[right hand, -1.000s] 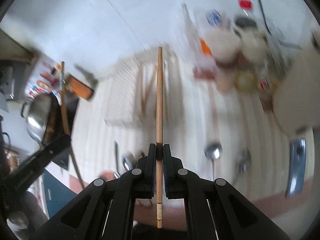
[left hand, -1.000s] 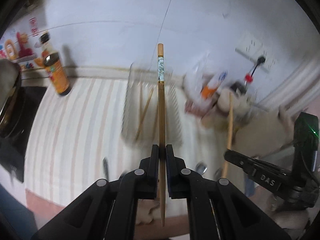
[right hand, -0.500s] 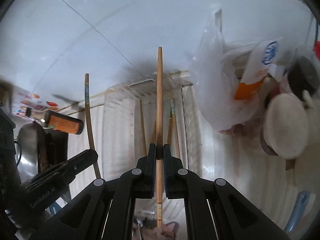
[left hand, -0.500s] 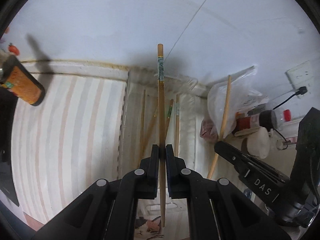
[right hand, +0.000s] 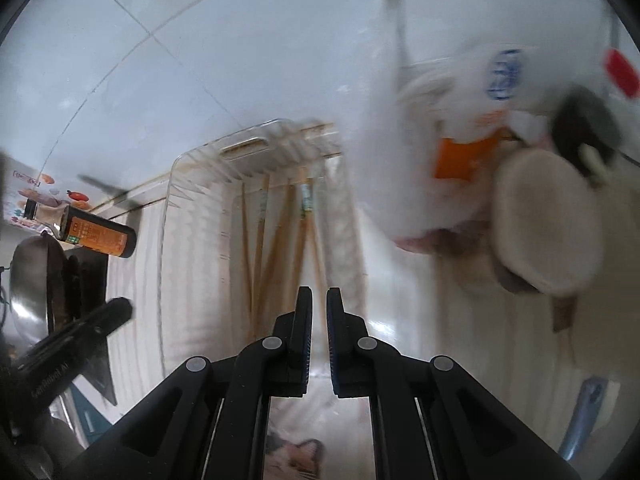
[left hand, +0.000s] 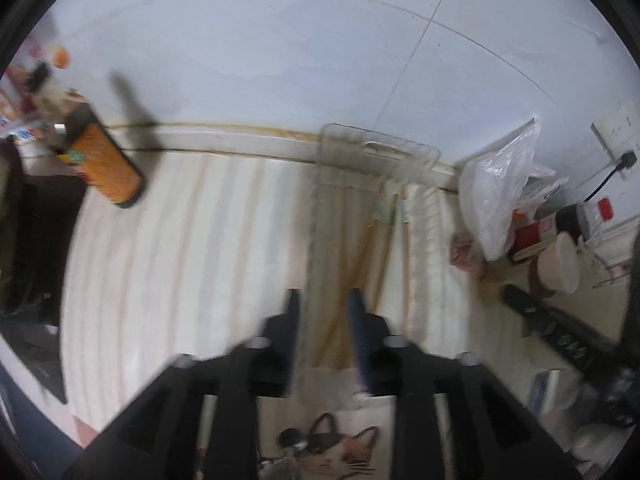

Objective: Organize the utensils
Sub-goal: 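Grasp a spoon in the cat holder with the left tool while the right tool grasps a ladle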

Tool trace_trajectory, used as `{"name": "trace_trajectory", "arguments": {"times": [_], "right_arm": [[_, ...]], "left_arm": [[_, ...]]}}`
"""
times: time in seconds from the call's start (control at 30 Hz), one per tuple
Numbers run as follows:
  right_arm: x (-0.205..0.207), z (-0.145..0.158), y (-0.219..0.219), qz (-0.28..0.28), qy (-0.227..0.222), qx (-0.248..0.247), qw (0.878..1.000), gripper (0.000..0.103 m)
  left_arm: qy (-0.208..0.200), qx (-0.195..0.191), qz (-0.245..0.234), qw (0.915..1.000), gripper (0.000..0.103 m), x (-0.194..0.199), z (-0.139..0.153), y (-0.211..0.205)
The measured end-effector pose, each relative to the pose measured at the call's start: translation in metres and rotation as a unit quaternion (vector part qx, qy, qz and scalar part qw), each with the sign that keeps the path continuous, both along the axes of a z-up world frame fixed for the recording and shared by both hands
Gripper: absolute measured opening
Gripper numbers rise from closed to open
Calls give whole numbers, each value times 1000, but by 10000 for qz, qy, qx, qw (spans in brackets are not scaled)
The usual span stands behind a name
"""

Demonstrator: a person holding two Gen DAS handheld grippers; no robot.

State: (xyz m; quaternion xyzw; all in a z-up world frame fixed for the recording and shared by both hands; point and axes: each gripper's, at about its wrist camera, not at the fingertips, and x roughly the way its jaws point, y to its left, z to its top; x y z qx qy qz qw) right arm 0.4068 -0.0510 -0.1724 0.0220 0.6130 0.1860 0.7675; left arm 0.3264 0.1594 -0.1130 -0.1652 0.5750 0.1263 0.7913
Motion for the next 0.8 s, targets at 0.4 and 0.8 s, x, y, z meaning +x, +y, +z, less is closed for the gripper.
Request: {"name": "trace_trajectory", "arguments": {"times": [0.4, 0.8], "right_arm": [[-93, 6, -88, -572, -76, -68, 9983, 45], [-162, -78, -124, -615, 846, -561, 9929, 45]], "left_arm": [[-574, 1058, 378, 9920, 103, -104, 16, -2], [906, 505, 231, 9943, 102, -178, -98, -15]]}}
